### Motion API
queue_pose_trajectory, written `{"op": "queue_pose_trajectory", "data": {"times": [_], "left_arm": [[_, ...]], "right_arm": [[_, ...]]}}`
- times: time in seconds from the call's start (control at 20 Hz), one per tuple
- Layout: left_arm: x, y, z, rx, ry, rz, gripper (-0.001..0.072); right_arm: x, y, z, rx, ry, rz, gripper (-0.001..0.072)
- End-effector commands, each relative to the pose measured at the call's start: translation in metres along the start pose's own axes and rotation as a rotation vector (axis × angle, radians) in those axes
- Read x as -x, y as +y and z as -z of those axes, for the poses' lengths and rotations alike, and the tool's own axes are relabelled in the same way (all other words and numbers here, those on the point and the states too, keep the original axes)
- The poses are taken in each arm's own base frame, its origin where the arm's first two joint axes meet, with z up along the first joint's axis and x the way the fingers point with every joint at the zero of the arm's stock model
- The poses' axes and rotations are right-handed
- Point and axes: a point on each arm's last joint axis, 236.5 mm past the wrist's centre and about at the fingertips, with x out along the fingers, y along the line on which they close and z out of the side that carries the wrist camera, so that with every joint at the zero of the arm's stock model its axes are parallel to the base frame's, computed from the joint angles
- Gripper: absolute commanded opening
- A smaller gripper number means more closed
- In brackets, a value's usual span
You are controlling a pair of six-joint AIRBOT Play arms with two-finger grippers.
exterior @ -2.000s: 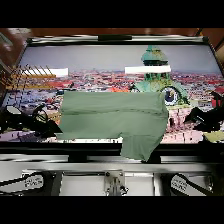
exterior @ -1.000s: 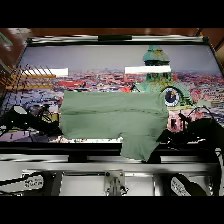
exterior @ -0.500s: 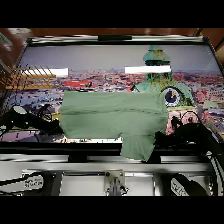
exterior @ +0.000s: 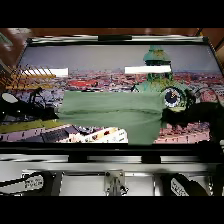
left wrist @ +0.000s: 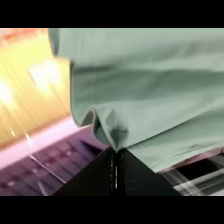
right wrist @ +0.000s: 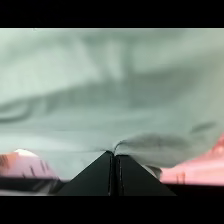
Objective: Fold the shirts.
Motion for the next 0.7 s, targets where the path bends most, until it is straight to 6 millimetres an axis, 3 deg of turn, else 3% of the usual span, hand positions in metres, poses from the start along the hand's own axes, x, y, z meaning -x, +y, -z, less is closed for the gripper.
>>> {"op": "queue_pose_trajectory", "data": {"times": [0.0, 0.15, 0.35, 0.5, 0.65], "left_arm": [[0.018, -0.004, -0.053, 0.020, -0.082, -0.003, 0.0033], [0.006, -0.004, -0.092, 0.065, -0.092, 0.003, 0.0033], [-0.017, -0.005, -0.137, 0.083, -0.104, 0.017, 0.0033], [-0.041, 0.007, -0.148, 0.152, -0.079, 0.022, 0.0033], [-0.063, 0.019, -0.141, 0.186, -0.036, 0.024, 0.0033]], "right_arm": [[0.014, 0.018, -0.071, 0.004, -0.122, -0.018, 0.0061], [-0.012, 0.014, -0.111, -0.018, -0.119, -0.021, 0.0061], [-0.047, 0.003, -0.148, -0.040, -0.117, -0.016, 0.0061], [-0.072, 0.002, -0.174, -0.056, -0.158, -0.028, 0.0062], [-0.101, 0.001, -0.175, -0.052, -0.143, -0.019, 0.0063]]}}
